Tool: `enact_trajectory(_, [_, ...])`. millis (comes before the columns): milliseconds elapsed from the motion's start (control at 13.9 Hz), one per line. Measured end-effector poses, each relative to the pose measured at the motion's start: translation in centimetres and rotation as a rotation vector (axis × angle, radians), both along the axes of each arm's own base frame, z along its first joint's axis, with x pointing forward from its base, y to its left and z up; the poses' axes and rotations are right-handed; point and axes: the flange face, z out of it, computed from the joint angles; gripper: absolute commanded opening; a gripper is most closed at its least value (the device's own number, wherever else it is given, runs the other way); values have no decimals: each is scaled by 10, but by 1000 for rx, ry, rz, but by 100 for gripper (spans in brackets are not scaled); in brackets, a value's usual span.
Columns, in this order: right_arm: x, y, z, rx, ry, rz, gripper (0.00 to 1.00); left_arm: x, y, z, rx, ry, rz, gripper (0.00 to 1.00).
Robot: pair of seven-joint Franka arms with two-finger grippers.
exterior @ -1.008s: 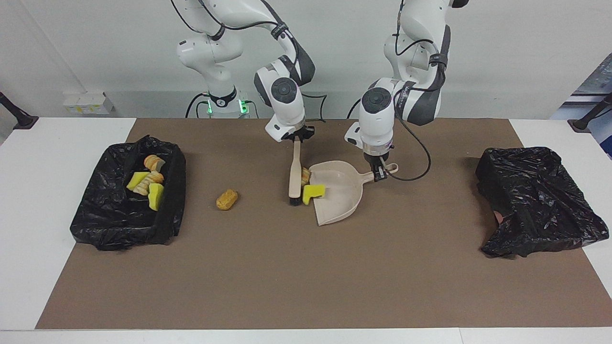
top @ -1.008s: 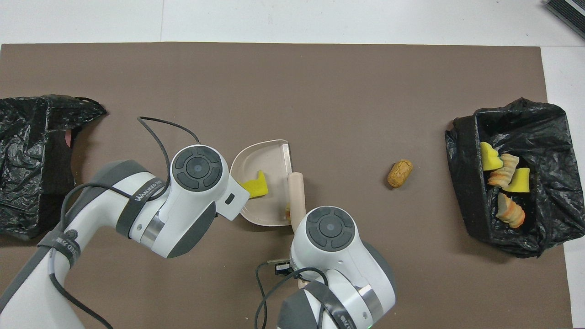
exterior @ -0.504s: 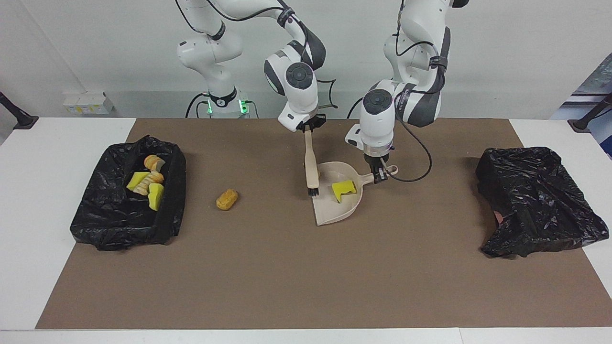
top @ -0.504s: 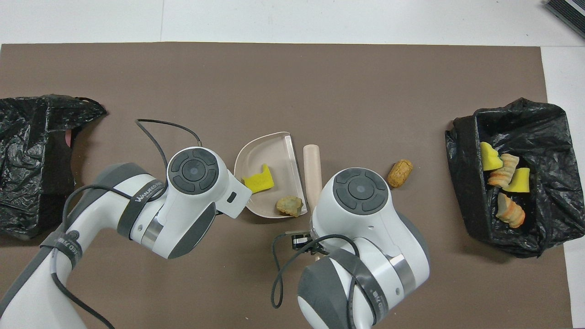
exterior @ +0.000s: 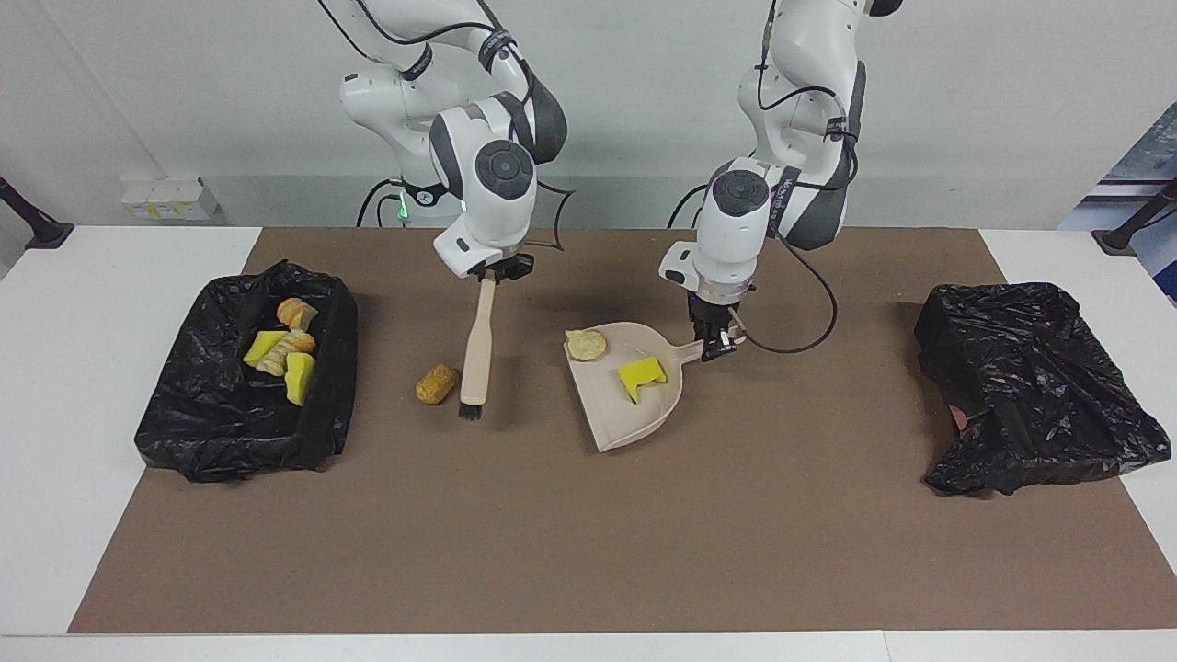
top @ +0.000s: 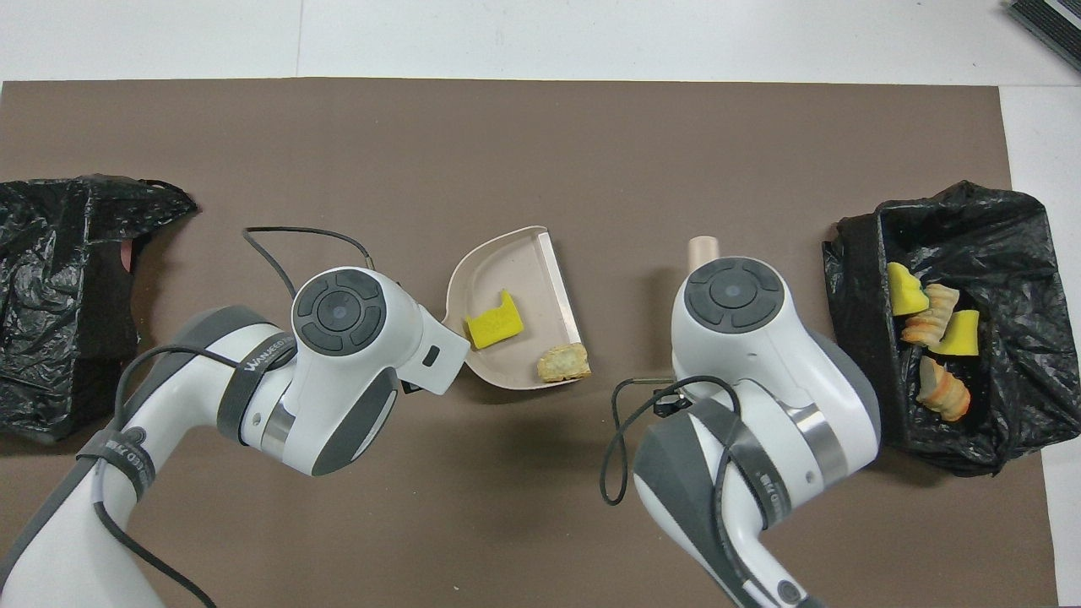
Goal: Sweep and dump trash in bin
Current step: 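Sweep the last bread chunk into the dustpan with the right gripper's brush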
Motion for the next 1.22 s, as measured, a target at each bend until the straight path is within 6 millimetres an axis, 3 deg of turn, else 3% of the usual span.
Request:
enact_trajectory(360, [10, -90, -32, -35, 49, -55, 0, -6, -10, 0, -9, 3, 38, 0])
enact_trajectory(576, [4, -106, -51, 22, 57, 33, 0, -22, -27, -4, 15, 40, 73, 0])
enact_trajectory(864, [-4, -82, -52, 148, 94, 124, 0, -35, -32, -6, 55, 90, 82, 0])
enact_trajectory(1008, [-13, -52, -50, 208, 106, 146, 0, -39, -35, -6, 63, 100, 73, 0])
enact_trajectory(1224, [-32, 8, -51, 303, 114, 187, 0, -42, -38, -8, 66, 103, 67, 0])
